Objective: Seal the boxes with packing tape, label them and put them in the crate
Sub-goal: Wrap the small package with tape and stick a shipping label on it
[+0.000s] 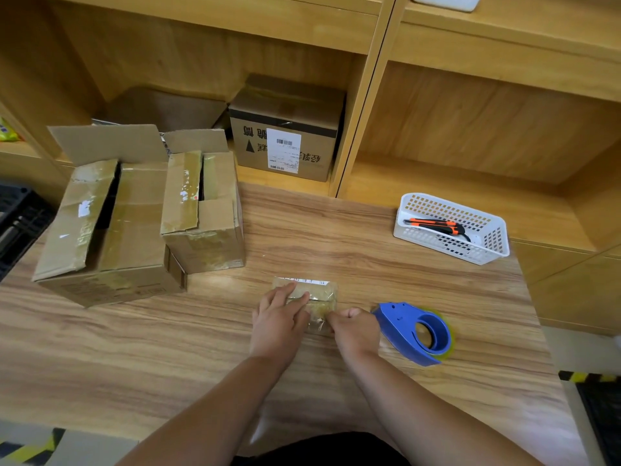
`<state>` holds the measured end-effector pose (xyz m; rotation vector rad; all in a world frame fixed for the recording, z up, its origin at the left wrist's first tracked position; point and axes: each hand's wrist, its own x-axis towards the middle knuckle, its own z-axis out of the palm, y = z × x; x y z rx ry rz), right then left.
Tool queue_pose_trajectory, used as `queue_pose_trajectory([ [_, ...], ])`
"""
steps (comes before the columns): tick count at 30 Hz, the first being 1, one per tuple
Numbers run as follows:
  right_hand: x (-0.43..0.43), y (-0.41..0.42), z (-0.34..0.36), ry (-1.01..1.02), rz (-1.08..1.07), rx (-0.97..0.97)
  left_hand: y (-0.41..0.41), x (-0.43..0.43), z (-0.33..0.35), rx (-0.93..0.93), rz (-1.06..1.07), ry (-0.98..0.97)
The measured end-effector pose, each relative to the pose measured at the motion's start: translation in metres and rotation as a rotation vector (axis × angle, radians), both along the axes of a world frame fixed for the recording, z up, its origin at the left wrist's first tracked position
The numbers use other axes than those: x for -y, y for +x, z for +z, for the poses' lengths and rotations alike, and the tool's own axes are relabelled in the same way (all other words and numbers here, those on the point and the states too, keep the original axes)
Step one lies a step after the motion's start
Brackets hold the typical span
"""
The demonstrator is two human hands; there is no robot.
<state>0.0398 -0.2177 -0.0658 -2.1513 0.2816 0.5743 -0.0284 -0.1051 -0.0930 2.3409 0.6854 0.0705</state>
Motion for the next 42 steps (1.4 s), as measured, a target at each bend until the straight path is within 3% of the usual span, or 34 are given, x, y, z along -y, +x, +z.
queue_pose_trajectory([
  [6,-0.001,0.000,0.001,-0.081,0.036,0.008,0.016,0.005,0.004,-0.013,0.094,0.139],
  [16,-0.005,0.005,-0.002,-0.400,0.263,0.139,0.019,0.007,-0.005,0.076,0.167,0.117],
  [24,-0.003,0.008,0.002,-0.473,0.303,0.146,0.018,0.007,-0.008,0.076,0.155,0.139],
  [36,0.008,0.017,-0.011,0.091,0.159,-0.139,0.017,0.003,-0.006,0.065,0.119,0.116],
  [42,0.026,0.016,-0.006,-0.141,0.385,0.361,0.017,-0.001,-0.002,0.012,-0.009,0.141],
])
